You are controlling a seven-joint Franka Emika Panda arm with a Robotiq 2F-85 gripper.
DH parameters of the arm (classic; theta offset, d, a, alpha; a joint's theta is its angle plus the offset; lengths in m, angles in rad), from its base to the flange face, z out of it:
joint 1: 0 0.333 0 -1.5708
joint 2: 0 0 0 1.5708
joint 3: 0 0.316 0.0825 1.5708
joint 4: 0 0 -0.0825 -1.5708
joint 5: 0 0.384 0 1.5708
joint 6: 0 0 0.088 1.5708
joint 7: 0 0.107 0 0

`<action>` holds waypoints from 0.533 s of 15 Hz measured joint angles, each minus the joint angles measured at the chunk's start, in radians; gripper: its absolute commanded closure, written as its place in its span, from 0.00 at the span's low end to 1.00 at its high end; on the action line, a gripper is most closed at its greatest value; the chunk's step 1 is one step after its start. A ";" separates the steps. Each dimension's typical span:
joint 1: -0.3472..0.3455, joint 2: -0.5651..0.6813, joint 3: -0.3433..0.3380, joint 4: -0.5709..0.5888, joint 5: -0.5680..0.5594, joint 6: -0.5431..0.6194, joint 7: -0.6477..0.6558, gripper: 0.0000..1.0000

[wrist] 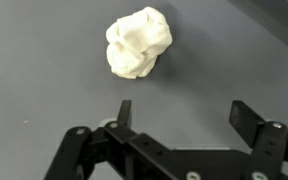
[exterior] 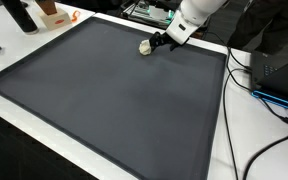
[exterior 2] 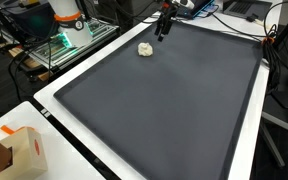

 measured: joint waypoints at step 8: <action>-0.037 0.007 -0.005 0.017 0.002 0.003 -0.117 0.00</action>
